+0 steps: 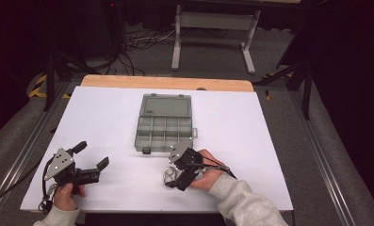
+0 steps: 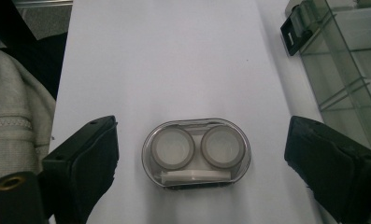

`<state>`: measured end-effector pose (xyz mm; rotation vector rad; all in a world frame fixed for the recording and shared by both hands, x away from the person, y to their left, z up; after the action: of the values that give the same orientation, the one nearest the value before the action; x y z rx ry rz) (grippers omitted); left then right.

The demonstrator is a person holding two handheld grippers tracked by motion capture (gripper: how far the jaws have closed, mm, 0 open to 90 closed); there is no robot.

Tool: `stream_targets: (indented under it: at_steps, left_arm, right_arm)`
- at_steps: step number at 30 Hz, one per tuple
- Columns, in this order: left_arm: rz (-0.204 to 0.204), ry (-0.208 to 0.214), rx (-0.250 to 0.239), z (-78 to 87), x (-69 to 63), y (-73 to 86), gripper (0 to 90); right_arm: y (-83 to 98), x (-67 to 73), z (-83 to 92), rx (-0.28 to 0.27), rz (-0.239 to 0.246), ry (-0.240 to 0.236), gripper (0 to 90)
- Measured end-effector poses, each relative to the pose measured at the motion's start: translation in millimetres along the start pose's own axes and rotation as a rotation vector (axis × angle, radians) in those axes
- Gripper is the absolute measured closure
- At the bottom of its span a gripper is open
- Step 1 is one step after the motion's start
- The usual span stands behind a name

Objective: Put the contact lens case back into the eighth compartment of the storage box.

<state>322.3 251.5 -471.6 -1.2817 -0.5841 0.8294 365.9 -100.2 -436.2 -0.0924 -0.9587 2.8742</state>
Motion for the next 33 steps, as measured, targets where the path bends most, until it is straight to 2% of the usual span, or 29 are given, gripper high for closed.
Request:
stream_targets:
  at_steps: [5,6,8,25,33]
  left_arm:
    - [0.000,0.000,0.000,0.1,0.0,0.0,0.1]
    - [0.000,0.001,0.000,0.0,0.0,0.0,0.1]
    - [0.000,0.000,0.000,0.1,0.0,0.0,0.1]
    - [0.000,0.001,0.000,0.1,0.1,0.0,0.1]
    - [0.000,0.001,0.000,0.1,0.1,-0.1,0.1]
  right_arm:
    - [-0.3,0.2,-3.9,0.028,0.010,-0.003,11.4]
    - [-0.6,1.5,-4.6,0.033,0.000,-0.018,11.5]
    - [-0.8,0.6,-5.8,0.042,0.012,-0.011,11.6]
    - [0.1,1.1,-18.1,0.121,0.018,-0.027,13.2]
    - [0.0,2.1,-22.1,0.146,0.032,-0.021,18.4]
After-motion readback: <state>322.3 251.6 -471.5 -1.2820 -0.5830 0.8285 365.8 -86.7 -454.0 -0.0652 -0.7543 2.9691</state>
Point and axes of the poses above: each handheld gripper's, and its own axes: z roughly backward along the jaws, y roughly out of its underside, x roughly to its left, the point moved 1 cm from there along -z, roughly forward along the jaws, and after that the axes turned 1 degree about y, right-handed, at the moved point
